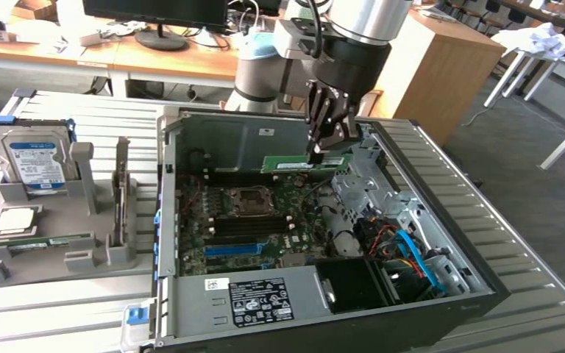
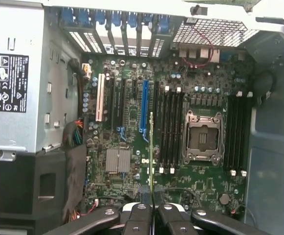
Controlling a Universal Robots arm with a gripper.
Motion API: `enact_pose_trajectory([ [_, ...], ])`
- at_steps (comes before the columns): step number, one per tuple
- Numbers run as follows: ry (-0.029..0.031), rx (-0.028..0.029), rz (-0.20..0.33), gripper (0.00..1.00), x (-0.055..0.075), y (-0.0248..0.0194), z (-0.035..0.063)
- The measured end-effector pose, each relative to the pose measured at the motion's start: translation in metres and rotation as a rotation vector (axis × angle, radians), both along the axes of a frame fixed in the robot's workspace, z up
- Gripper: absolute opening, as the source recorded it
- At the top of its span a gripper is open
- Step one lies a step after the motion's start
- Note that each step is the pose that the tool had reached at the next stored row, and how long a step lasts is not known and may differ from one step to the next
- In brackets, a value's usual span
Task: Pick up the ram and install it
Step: 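Pick up the ram and move it above insertion slot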
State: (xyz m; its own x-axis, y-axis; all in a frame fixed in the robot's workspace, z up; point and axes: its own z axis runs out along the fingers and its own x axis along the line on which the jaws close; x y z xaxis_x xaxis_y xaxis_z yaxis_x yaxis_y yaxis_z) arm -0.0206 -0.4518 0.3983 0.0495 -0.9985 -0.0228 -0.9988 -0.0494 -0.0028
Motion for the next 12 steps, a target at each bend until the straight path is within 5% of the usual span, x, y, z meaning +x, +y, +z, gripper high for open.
enact_pose_trajectory([
  [12, 0.0000, 0.0000, 0.000, 0.12, 0.016, 0.0000, 0.0000],
])
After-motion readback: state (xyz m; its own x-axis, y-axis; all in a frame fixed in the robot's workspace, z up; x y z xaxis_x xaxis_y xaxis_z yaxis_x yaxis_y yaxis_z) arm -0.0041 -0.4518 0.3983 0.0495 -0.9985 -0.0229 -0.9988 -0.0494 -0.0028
